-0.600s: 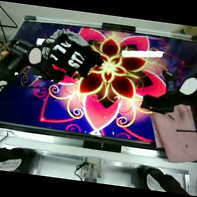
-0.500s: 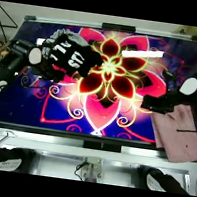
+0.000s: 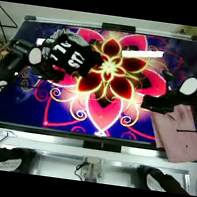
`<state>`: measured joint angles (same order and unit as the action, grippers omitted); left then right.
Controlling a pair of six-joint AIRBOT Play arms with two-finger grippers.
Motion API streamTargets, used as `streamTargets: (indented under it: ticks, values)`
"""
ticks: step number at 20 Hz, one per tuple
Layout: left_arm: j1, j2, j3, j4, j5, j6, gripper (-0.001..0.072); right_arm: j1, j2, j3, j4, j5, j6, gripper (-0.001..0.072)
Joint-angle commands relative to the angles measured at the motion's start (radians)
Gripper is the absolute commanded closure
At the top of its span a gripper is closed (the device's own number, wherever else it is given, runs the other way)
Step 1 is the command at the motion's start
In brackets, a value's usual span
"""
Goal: Fold the shirts.
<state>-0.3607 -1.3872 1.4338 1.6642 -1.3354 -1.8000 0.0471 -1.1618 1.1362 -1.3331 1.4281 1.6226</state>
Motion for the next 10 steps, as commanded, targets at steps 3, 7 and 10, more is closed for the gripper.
streamTargets:
  ticks: [3,7,10]
  values:
    - [-0.001,0.000,0.000,0.000,0.000,0.000,0.0320,0.000,-0.001,0.001,0.001,-0.001,0.001,0.0162]
    - [-0.001,-0.001,0.000,0.000,0.087,-0.003,0.0321,0.000,-0.001,0.001,0.049,-0.030,0.001,0.0162]
    - [0.003,-0.007,0.001,0.001,0.261,0.010,0.0265,0.000,-0.001,0.001,0.073,-0.093,-0.001,0.0162]
